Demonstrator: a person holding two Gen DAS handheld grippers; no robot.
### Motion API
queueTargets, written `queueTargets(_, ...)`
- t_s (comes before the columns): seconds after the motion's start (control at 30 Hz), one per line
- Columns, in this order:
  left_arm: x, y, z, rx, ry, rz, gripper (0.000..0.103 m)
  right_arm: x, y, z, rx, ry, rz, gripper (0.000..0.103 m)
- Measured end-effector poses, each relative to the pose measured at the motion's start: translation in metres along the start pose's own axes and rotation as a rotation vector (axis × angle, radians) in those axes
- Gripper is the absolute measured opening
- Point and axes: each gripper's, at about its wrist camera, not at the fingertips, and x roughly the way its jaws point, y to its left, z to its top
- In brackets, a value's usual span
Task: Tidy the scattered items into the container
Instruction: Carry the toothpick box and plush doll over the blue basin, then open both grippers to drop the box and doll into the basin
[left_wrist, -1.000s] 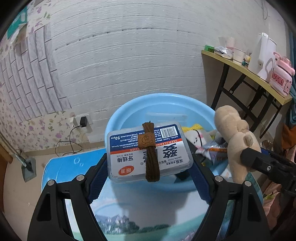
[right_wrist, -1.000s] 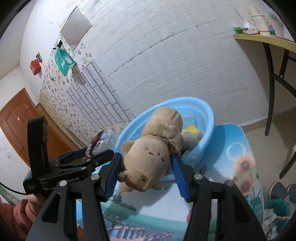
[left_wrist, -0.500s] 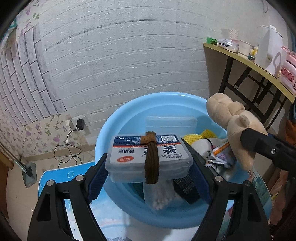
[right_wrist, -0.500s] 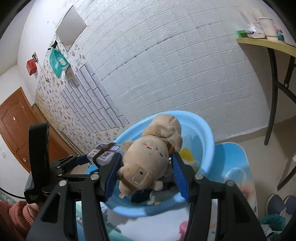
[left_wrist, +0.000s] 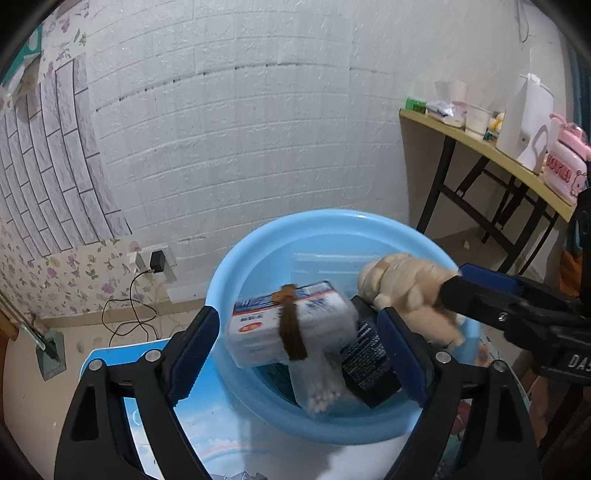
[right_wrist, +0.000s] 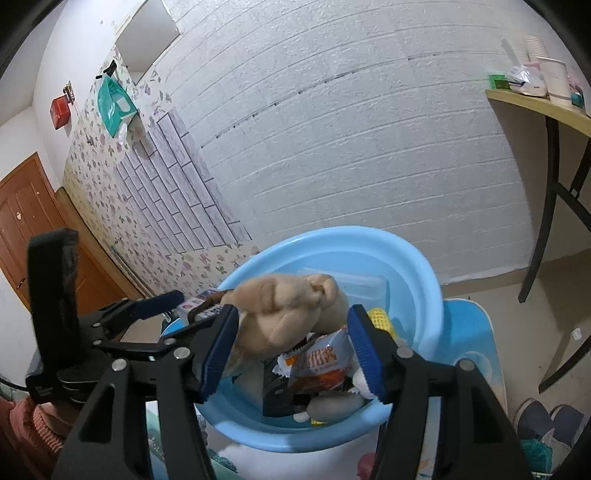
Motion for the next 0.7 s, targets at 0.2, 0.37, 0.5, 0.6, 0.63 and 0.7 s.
queueTargets(0.2,-0.025,0.001,-0.003,-0.01,-0.032,-0.015,0.09,-0.01,0.01,-0.005,0.009,0.011,-0.041,0.061)
queueTargets(0.37,-0.048,0.003,-0.01,-0.008,-0.071,-0.02,0.094,-0.021,0.02,-0.011,0.001,0.019,-0.061,0.061)
queueTargets(0.5,-0.066,0.005,-0.016,-0.026,-0.091,-0.037,0.096,-0.031,0.033,-0.015,-0.028,0.015,-0.086,0.065)
queueTargets(0.6,-0.08,0.003,-0.021,-0.017,-0.102,-0.038,0.097,-0.04,0.042,-0.02,-0.045,0.003,-0.097,0.066)
queueTargets(0.63,-0.085,0.003,-0.023,-0.008,-0.108,-0.031,0.097,-0.042,0.045,-0.021,-0.049,0.002,-0.1,0.067)
queueTargets(0.7,-0.091,0.003,-0.027,-0.001,-0.112,-0.017,0.099,-0.047,0.051,-0.024,-0.055,-0.004,-0.118,0.067)
